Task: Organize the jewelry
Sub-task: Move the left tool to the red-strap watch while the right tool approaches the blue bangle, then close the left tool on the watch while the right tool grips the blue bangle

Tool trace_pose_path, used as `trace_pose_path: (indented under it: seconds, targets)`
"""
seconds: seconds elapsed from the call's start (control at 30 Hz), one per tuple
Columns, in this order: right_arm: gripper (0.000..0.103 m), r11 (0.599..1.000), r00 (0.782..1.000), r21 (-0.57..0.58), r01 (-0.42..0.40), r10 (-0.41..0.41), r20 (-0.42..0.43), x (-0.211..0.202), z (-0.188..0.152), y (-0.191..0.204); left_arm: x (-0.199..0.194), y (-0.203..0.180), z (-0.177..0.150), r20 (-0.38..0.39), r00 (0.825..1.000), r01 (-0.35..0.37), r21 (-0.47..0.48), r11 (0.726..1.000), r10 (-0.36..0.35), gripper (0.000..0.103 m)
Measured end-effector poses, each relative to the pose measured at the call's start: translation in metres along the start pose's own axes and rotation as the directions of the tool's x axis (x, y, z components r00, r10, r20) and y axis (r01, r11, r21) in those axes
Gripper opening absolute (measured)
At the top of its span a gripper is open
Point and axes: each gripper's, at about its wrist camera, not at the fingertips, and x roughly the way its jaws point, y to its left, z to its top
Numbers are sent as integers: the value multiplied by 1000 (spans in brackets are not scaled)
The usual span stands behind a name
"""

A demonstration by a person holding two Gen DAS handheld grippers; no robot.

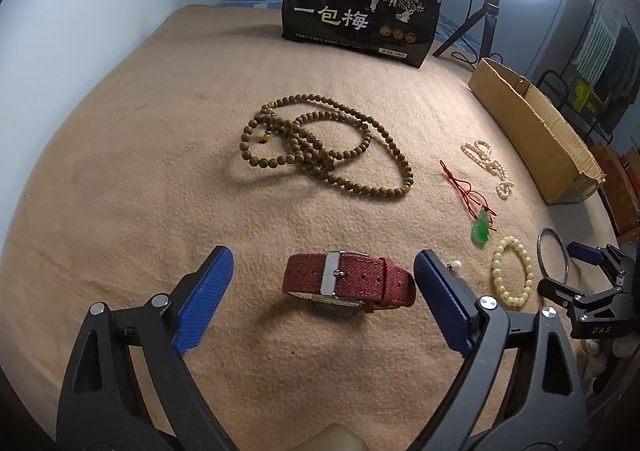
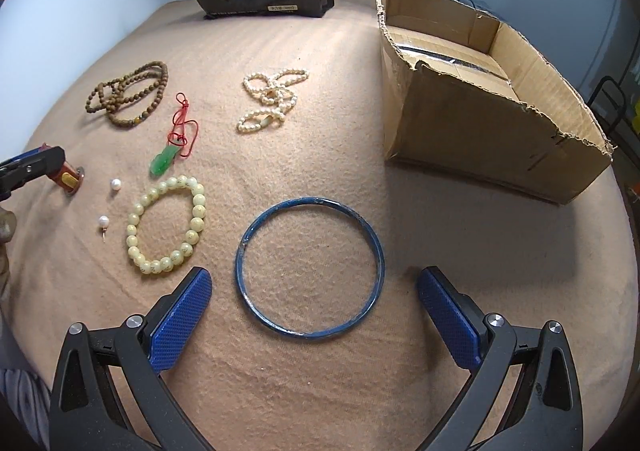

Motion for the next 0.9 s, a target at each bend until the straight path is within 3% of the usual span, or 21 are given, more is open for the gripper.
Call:
trace_pose_path:
  seconds: [0.17, 0.23, 0.43, 0.9]
  targets:
    - [99, 1000, 1000, -12, 9, -9, -2, -1, -3, 2, 1, -8, -3, -18, 1000, 16, 15, 1000, -16, 70]
    - [91, 1000, 1000, -7, 6, -6, 1, -3, -4, 1, 1, -12, -4, -22, 1000, 12, 18, 1000, -12, 66]
    - [70, 1000, 1000, -6, -13, 13, -2, -9, -6, -4, 1, -15, -4, -21, 1000, -11, 17, 1000, 12, 64]
    - [70, 999, 998, -45, -12, 15, 63, -36, -5, 6, -20, -17, -1, 22, 999, -29, 28, 999, 29, 62]
